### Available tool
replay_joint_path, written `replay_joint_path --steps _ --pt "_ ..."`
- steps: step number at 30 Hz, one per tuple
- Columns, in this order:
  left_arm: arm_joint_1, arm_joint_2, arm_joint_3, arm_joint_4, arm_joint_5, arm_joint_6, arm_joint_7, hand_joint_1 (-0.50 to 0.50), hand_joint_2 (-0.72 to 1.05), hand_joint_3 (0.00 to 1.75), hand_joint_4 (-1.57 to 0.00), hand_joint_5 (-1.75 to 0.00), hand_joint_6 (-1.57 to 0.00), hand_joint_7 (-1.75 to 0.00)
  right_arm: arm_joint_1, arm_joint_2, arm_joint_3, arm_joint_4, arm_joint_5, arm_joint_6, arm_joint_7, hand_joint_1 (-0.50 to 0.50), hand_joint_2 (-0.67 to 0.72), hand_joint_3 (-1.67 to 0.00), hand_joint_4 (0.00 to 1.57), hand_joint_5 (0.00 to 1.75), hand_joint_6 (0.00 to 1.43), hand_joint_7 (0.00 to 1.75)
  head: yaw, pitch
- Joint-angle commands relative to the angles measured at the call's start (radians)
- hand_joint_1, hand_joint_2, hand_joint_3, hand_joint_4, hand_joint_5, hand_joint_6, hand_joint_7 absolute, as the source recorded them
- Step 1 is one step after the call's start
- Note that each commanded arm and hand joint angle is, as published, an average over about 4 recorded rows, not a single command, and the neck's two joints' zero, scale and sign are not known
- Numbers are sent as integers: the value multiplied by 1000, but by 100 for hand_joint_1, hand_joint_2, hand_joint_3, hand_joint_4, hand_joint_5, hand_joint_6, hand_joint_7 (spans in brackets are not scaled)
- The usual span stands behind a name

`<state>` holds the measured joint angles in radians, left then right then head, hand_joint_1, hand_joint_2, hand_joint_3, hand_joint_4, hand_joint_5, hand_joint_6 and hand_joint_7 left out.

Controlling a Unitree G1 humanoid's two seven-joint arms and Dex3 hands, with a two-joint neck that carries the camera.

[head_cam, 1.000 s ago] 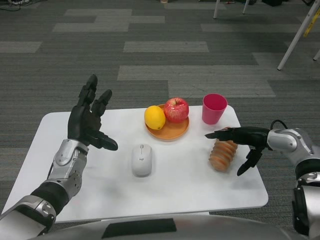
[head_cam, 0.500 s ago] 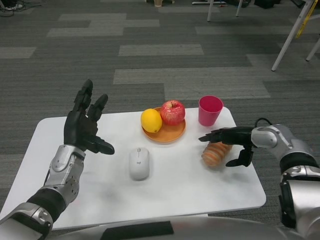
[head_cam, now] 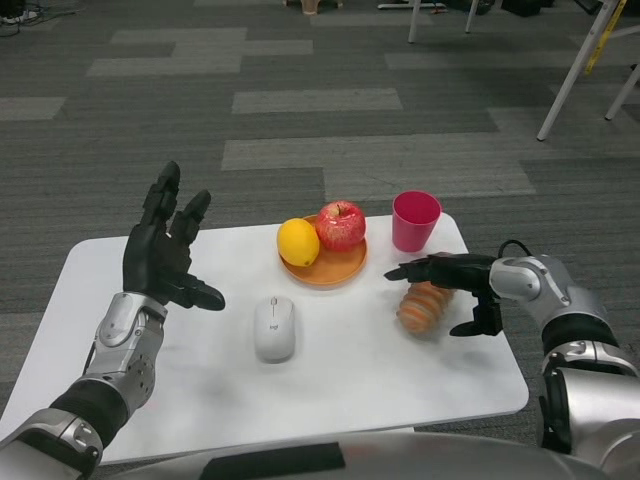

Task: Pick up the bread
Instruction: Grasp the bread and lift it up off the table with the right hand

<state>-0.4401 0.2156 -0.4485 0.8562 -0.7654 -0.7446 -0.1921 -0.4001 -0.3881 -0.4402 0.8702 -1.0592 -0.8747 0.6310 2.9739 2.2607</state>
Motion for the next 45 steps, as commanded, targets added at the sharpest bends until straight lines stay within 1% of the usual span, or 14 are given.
replay_joint_path --steps 1,6,10,14,19,21,24,26,30,35,37,40,43,45 --pt "-21 14 -8 6 -5 -9 -4 50 -37 9 0 -41 0 0 16 20 -30 17 25 -7 4 -25 22 -159 0 19 0 14 0 0" --pt "-21 14 -9 6 -6 -10 -4 50 -37 9 0 -41 0 0 25 23 -39 28 73 -24 4 -25 22 -159 0 19 0 14 0 0" --pt "-20 13 -9 6 -6 -12 -4 50 -37 9 0 -41 0 0 49 24 -55 24 117 -36 9 -25 22 -159 0 19 0 14 0 0" --pt "-19 11 -8 5 -6 -15 -4 50 -37 9 0 -41 0 0 87 35 -53 11 165 -55 49 -25 22 -159 0 19 0 21 0 0" --pt "-17 11 -7 5 -6 -18 -3 50 -37 9 0 -41 0 0 157 64 -6 -35 287 -66 73 -23 15 -159 0 19 0 26 24 2" --pt "-17 11 -9 6 -6 -18 -4 50 -37 9 0 -41 0 0 180 75 21 -59 340 -67 73 -24 15 -155 0 19 0 28 14 4" --pt "-19 11 -12 6 -6 -18 -3 50 -37 9 0 -41 0 0 204 89 59 -97 418 -67 73 -23 15 -157 0 19 0 28 7 7" --pt "-22 11 -16 6 -6 -18 -3 50 -37 9 0 -41 0 0 211 103 68 -114 458 -66 73 -24 15 -159 0 19 0 28 6 8" --pt "-26 11 -25 6 -6 -18 -3 50 -37 9 0 -41 0 0 208 153 67 -126 546 -61 70 -25 9 -159 0 19 0 28 11 10" --pt "-20 11 -25 3 -6 -18 -3 50 -37 9 0 -41 0 0 196 191 70 -139 609 -49 65 -25 0 -159 0 19 0 28 21 12" --pt "-16 11 -22 2 -6 -18 -3 50 -37 9 0 -41 0 0 191 197 70 -150 617 -46 65 -25 -5 -159 0 19 0 26 25 12" --pt "-10 11 -20 0 -6 -18 -3 50 -37 9 0 -41 0 0 184 194 69 -165 626 -40 65 -26 -11 -159 0 19 0 19 38 14" --pt "-7 12 -17 -2 -6 -21 -3 50 -37 9 0 -41 0 0 183 183 69 -205 637 -23 65 -31 -19 -159 0 19 0 14 41 16" --pt "-6 14 -15 -2 -6 -22 -3 50 -37 9 0 -41 0 0 186 173 69 -251 644 -3 65 -35 -26 -159 0 15 0 14 42 18"
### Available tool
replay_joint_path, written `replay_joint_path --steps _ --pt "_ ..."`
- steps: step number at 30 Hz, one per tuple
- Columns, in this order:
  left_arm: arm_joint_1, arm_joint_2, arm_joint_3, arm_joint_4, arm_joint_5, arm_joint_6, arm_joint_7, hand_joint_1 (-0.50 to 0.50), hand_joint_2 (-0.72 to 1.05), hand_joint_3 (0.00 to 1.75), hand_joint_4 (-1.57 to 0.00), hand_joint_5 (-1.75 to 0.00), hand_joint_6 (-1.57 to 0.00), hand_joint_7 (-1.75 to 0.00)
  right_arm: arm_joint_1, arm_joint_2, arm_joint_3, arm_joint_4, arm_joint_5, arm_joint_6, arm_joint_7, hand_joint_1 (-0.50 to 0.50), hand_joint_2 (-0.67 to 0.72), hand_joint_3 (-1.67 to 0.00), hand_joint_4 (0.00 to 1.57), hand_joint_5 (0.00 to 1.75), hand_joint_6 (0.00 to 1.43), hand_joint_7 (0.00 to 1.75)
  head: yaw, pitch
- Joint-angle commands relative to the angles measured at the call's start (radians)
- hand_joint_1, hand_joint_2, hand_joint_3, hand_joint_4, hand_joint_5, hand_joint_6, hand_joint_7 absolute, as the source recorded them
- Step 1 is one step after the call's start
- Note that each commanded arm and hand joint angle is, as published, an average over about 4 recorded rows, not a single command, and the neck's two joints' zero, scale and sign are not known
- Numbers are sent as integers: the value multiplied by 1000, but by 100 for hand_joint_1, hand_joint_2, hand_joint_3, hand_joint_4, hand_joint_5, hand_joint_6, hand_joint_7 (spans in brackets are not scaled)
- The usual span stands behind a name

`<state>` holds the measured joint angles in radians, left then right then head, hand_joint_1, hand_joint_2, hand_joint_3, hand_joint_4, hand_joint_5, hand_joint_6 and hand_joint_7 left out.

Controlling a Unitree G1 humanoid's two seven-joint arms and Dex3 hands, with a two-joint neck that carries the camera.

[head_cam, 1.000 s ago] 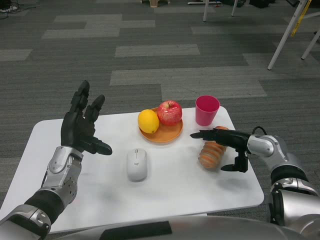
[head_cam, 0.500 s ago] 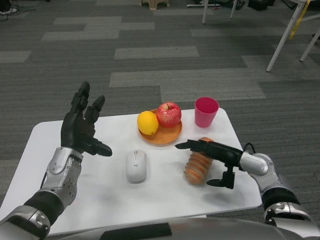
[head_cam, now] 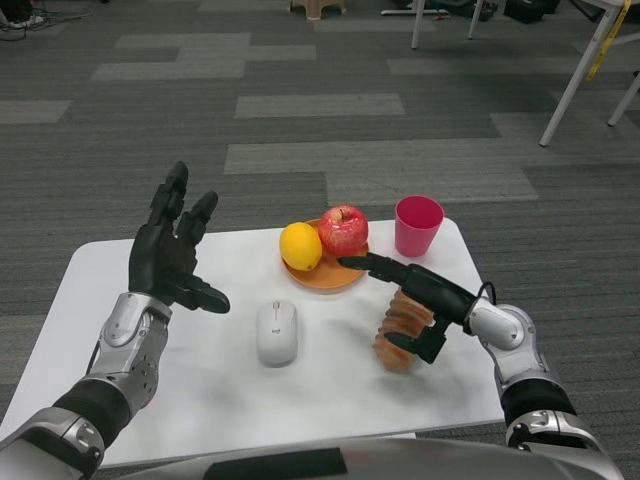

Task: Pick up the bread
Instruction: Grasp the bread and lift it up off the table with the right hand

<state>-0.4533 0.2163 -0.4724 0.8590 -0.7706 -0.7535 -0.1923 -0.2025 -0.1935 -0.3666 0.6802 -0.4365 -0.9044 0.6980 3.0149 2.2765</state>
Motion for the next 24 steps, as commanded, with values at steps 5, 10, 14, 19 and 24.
replay_joint_path --steps 5,10,14,19,24 --pt "8 14 9 -5 -2 -13 -2 50 -37 9 0 -41 0 0 -2 -53 5 -173 -3 71 0 -38 -35 -149 0 10 0 12 0 3" --pt "8 15 8 -1 -3 -13 -2 50 -37 9 0 -41 0 0 -9 -146 77 -259 -144 81 11 -38 -32 -139 0 0 0 0 -7 6" --pt "8 15 6 -1 -4 -13 -2 50 -37 9 0 -41 0 0 -25 -169 100 -310 -242 81 24 -38 -22 -137 0 0 0 0 -9 4" --pt "8 14 8 0 -4 -13 -2 50 -37 9 0 -41 0 0 -26 -167 102 -356 -308 116 32 -39 4 -159 0 0 0 0 -8 4" --pt "8 14 7 0 -5 -13 -2 50 -37 9 0 -41 0 0 -26 -170 105 -386 -392 126 41 -42 9 -159 0 0 0 0 -12 3"
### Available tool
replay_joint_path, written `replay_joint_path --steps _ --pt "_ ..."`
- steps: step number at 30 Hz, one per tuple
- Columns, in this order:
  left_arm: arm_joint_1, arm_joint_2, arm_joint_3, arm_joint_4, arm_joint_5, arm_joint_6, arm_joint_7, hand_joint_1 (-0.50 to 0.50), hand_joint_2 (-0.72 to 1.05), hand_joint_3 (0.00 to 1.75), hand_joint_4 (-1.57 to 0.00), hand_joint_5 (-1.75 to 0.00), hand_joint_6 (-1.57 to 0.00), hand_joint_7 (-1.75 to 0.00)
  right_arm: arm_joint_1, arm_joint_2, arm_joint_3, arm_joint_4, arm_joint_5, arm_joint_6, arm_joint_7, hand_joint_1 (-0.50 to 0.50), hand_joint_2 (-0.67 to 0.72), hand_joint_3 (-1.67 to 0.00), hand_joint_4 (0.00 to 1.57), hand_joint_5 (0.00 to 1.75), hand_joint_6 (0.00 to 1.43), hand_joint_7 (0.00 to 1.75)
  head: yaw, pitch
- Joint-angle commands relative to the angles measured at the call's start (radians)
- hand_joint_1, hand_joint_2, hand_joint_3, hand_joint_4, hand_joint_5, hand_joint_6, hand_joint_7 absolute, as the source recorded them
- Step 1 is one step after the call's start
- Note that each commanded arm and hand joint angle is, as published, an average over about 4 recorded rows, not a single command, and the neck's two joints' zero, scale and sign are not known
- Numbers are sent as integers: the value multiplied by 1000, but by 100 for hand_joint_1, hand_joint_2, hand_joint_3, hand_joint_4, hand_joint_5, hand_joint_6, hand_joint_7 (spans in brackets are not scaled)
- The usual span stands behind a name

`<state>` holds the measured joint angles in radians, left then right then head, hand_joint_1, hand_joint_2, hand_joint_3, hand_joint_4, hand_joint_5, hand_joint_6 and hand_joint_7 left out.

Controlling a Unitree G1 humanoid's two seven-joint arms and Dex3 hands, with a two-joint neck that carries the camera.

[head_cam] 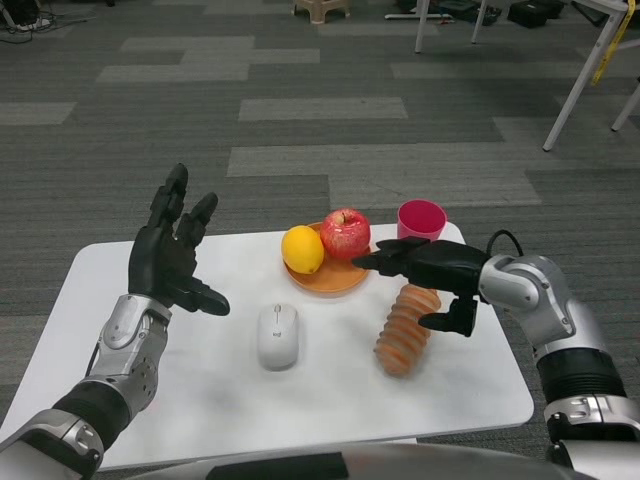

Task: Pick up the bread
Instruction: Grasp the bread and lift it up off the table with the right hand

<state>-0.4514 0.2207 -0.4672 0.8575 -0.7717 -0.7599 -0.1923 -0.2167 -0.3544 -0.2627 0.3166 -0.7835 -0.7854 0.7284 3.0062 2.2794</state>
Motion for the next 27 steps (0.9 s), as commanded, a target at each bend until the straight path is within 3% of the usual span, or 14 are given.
replay_joint_path --steps 1,7,9,12,13,16,19,27 --pt "6 10 0 2 -4 -7 -3 50 -37 9 0 -41 0 0 -12 -11 2 -25 -72 6 12 -43 9 -159 0 0 0 0 -6 0" --pt "0 11 -7 3 -8 -7 -3 50 -37 9 0 -41 0 0 -18 -15 0 -2 -179 -2 18 -46 4 -159 0 0 0 0 -11 1" --pt "-2 12 -10 3 -8 -7 -3 50 -37 9 0 -41 0 0 -25 -13 0 31 -194 -3 19 -46 -5 -159 0 0 0 0 -11 0" --pt "-3 12 -12 3 -9 -7 -3 50 -37 9 0 -41 0 0 -38 -4 1 81 -206 -8 20 -46 -29 -147 0 0 0 0 -12 -1" --pt "-3 12 -12 3 -9 -7 -3 50 -37 9 0 -41 0 0 -43 -2 1 98 -209 -10 20 -46 -35 -135 0 0 0 0 -11 -2" --pt "-3 12 -13 3 -9 -7 -3 50 -37 9 0 -41 0 0 -56 2 3 154 -213 -14 20 -46 -45 -101 0 0 0 0 -11 -2" --pt "-2 12 -11 3 -9 -7 -3 50 -37 9 0 -41 0 0 -66 5 3 200 -214 -15 19 -46 -51 -79 0 0 0 0 -7 -3" --pt "-3 12 -13 3 -9 -7 -3 50 -37 7 0 -41 0 0 -79 6 3 279 -264 -18 17 -46 -53 -71 0 0 0 0 -14 -6"
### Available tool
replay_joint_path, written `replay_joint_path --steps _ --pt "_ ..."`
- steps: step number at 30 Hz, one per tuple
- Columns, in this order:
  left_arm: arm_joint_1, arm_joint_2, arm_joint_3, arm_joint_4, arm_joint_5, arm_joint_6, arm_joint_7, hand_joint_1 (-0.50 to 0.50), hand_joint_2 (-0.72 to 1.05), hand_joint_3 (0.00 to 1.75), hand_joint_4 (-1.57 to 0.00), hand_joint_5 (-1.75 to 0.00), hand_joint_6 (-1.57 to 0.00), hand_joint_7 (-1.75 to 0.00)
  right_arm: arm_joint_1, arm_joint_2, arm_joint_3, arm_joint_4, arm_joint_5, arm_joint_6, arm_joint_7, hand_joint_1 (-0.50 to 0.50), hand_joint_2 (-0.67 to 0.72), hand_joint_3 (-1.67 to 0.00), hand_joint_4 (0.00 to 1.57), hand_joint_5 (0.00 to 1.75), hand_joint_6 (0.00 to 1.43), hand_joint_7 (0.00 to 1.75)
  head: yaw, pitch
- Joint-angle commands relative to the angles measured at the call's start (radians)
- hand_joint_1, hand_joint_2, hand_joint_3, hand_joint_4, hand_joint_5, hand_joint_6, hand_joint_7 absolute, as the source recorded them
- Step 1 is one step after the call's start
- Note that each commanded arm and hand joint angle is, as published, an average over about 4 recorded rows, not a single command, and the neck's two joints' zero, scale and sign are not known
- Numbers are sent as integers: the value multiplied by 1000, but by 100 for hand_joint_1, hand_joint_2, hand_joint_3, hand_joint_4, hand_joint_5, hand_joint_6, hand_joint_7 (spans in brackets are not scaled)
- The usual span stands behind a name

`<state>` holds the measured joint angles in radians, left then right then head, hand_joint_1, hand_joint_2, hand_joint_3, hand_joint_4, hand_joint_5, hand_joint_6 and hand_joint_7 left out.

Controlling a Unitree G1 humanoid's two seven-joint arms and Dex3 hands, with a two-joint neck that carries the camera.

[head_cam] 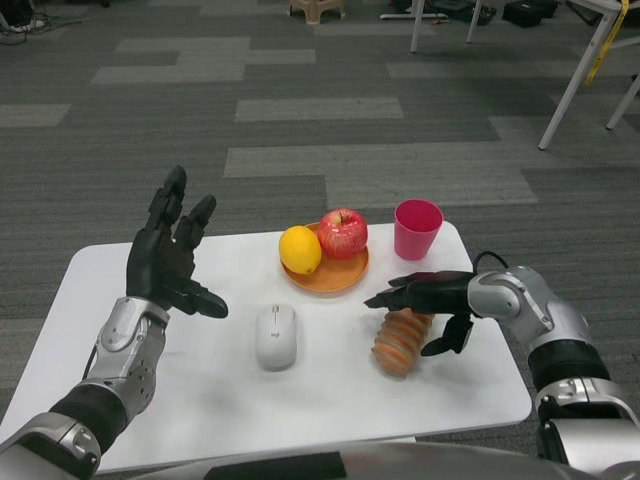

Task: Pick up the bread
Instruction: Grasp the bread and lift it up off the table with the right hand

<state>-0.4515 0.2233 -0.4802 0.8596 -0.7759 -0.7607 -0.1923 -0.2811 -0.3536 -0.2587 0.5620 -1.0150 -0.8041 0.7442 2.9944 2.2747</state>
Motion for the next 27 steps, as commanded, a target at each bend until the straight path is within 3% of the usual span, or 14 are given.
replay_joint_path --steps 1,9,16,19,22,27 --pt "-3 10 0 1 -6 -6 -3 50 -37 7 0 -41 0 0 -16 5 0 42 -45 1 1 -46 -51 -71 0 0 0 0 -3 -2" --pt "-4 9 -2 4 -6 -6 -2 50 -37 9 0 -41 0 0 -42 7 29 139 -109 7 -11 -46 -35 -87 0 0 0 0 -3 -6" --pt "-4 7 -3 4 -10 -5 -2 50 -37 9 0 -41 0 0 -59 0 80 204 -132 19 -16 -46 -29 -87 0 0 0 0 -2 -6" --pt "-4 7 -5 4 -13 -6 -2 50 -37 9 0 -41 0 0 -59 -3 106 213 -154 23 -16 -46 -22 -101 0 0 0 0 -3 -5" --pt "-4 7 -10 5 -22 -6 -3 50 -37 9 0 -41 0 0 -59 -2 124 218 -171 24 -19 -46 -3 -127 0 0 0 0 -3 0" --pt "-4 8 -18 7 -31 -6 -4 50 -37 9 0 -41 0 0 -58 13 120 218 -178 30 -36 -46 6 -143 0 24 0 0 -5 3"
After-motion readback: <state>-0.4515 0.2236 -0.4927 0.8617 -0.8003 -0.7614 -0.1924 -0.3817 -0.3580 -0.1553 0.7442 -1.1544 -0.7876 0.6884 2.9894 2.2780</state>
